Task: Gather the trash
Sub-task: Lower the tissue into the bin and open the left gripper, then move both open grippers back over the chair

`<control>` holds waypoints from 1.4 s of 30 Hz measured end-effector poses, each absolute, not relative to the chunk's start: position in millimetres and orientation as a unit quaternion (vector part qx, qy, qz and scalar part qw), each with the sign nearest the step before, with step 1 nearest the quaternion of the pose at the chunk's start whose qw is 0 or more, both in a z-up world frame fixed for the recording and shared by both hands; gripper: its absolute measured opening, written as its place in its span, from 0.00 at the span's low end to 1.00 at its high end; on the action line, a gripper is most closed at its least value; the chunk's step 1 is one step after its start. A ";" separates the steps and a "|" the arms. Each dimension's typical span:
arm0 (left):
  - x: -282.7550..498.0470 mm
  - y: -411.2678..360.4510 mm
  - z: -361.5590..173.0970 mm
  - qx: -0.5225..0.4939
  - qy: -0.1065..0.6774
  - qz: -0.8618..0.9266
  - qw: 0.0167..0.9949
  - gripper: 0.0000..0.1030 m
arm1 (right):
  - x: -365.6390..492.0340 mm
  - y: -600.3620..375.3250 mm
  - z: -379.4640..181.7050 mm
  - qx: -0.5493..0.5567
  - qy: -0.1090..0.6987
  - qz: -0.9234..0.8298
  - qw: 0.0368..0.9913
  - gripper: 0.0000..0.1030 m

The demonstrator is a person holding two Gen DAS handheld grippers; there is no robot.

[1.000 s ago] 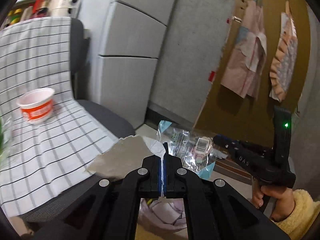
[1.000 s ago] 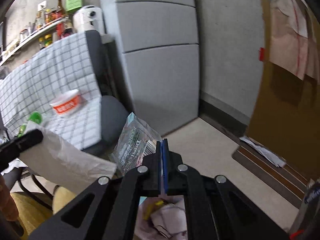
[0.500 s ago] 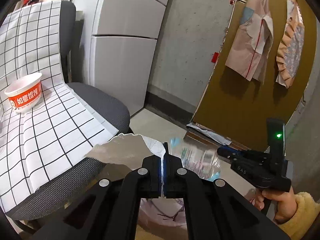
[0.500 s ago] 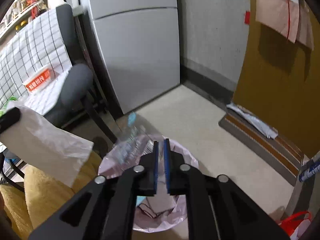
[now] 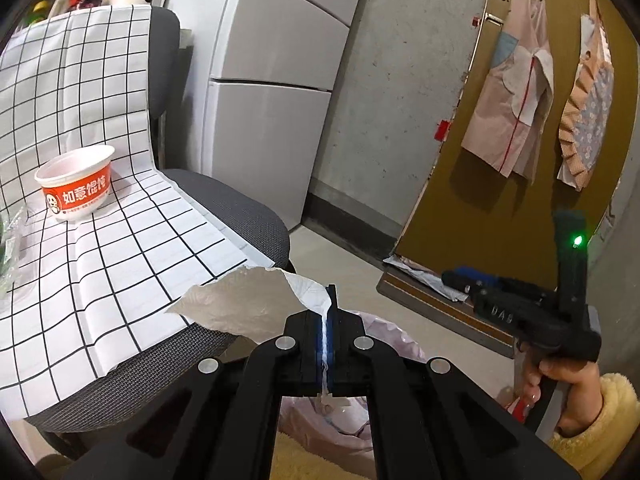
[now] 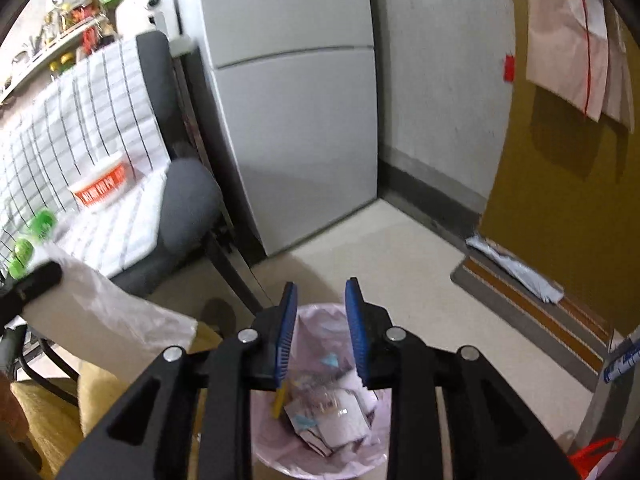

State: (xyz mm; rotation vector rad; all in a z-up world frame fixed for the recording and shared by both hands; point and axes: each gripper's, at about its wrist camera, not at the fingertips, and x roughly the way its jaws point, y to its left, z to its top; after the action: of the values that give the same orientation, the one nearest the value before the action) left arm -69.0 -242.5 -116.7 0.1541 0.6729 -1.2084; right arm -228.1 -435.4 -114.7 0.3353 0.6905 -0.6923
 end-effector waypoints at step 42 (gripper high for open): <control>-135.0 -350.2 -183.9 0.219 0.386 -0.617 0.650 0.64 | -269.6 -468.9 -103.0 0.191 0.277 -0.367 0.867 0.24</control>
State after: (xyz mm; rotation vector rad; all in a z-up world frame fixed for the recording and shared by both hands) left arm -135.0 -350.2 -183.9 0.4984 0.8770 -1.4022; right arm -269.6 -468.9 -103.0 0.4005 0.5807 -0.7682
